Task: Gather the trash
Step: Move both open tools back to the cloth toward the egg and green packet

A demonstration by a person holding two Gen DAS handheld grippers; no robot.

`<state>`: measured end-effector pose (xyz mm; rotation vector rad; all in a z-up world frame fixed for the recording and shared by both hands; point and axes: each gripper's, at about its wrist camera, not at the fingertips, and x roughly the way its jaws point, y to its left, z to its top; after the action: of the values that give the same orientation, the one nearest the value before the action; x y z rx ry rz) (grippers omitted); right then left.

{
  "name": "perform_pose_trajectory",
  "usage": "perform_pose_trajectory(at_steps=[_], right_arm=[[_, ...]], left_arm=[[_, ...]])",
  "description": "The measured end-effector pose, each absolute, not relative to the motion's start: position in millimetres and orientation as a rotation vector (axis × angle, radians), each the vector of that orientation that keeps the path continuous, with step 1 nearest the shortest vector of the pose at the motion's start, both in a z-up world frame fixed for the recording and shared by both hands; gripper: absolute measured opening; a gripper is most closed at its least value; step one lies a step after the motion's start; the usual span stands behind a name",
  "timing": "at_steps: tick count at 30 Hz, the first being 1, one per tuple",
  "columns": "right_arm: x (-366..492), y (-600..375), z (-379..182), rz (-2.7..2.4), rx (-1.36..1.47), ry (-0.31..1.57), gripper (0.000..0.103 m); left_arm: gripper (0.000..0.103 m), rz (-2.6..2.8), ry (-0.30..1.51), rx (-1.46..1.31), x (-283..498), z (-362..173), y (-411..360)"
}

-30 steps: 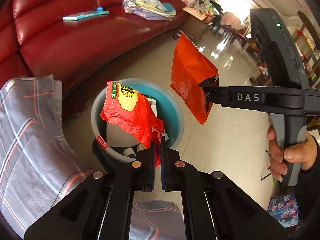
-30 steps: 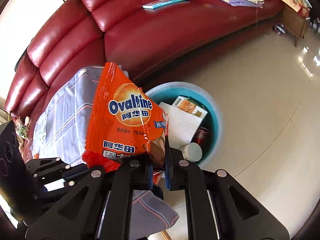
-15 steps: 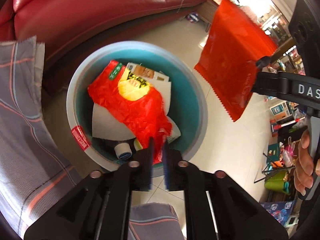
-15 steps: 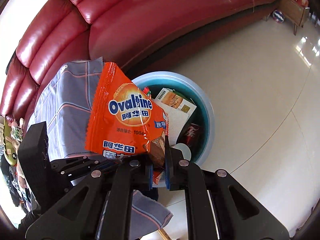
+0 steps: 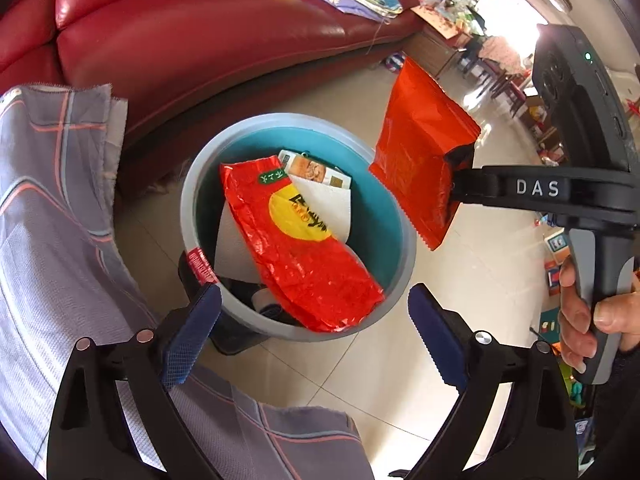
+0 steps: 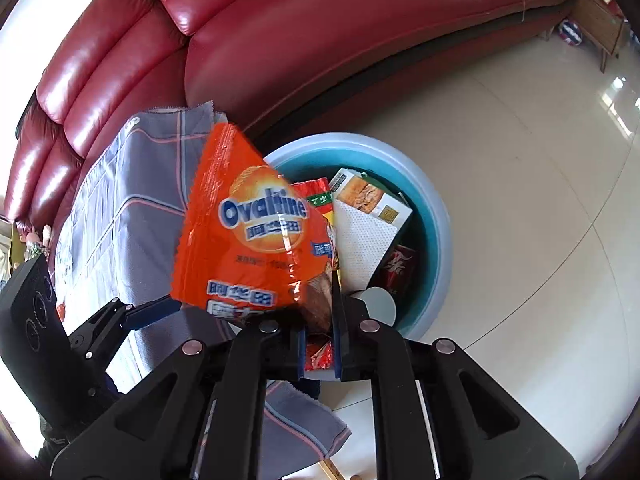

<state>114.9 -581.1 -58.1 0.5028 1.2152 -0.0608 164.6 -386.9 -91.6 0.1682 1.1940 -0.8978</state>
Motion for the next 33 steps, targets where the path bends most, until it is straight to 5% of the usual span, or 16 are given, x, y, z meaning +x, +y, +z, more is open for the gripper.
perform_pose_trajectory(at_steps=[6, 8, 9, 10, 33], right_arm=[[134.8, -561.1, -71.5, -0.031, 0.481, 1.262, 0.014], [140.1, -556.1, -73.3, -0.029, 0.477, 1.27, 0.036], [141.6, -553.9, -73.4, -0.033, 0.471, 1.268, 0.059], [142.6, -551.9, -71.0, -0.038, 0.46, 1.258, 0.065], [126.3, -537.3, -40.0, -0.152, 0.438, 1.273, 0.085]], left_arm=[[0.095, -0.85, 1.173, 0.158, 167.2, -79.6, -364.6], [0.095, -0.835, 1.164, 0.157, 169.7, -77.5, -356.5], [0.095, -0.829, 1.163, 0.156, 170.1, -76.2, -353.2], [0.095, -0.826, 1.162, 0.154, 171.8, -75.8, -349.9], [0.097, -0.811, 1.132, 0.09, 170.8, -59.4, -312.6]])
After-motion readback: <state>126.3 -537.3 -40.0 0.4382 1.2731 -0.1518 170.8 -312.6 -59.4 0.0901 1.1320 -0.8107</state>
